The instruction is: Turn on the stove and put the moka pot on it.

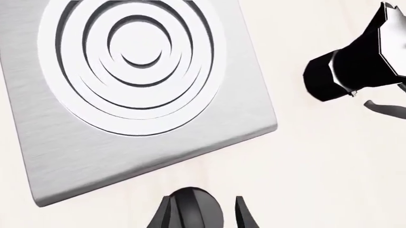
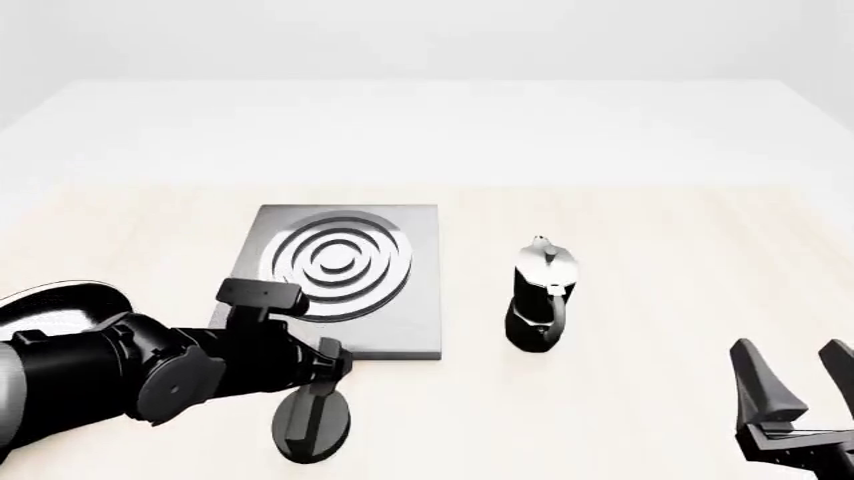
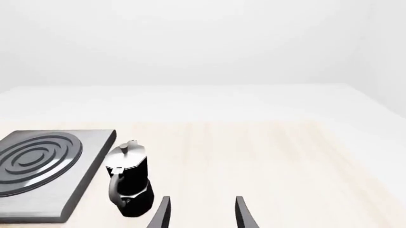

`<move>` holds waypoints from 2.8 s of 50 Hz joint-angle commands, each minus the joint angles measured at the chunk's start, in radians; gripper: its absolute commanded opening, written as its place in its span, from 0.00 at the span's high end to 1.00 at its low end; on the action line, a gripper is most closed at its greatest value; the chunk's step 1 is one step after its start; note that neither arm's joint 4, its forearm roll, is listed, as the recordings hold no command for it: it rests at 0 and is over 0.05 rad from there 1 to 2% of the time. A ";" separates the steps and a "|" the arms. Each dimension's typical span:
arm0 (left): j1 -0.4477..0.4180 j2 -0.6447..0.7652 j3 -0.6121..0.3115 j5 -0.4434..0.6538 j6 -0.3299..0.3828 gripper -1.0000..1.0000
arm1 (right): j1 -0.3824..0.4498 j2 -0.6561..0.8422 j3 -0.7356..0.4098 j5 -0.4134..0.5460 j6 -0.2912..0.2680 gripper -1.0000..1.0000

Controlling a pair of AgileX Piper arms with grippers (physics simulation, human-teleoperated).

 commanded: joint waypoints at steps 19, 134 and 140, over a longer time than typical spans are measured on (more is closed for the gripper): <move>0.009 0.080 0.028 -0.074 0.016 0.00 | 0.001 0.005 0.000 -0.003 0.004 0.00; 0.337 -0.243 0.173 -0.291 0.235 0.00 | 0.226 0.174 -0.231 0.233 0.094 0.00; 0.379 -0.390 0.307 -0.430 0.324 0.00 | 0.254 0.182 -0.310 0.324 0.122 0.00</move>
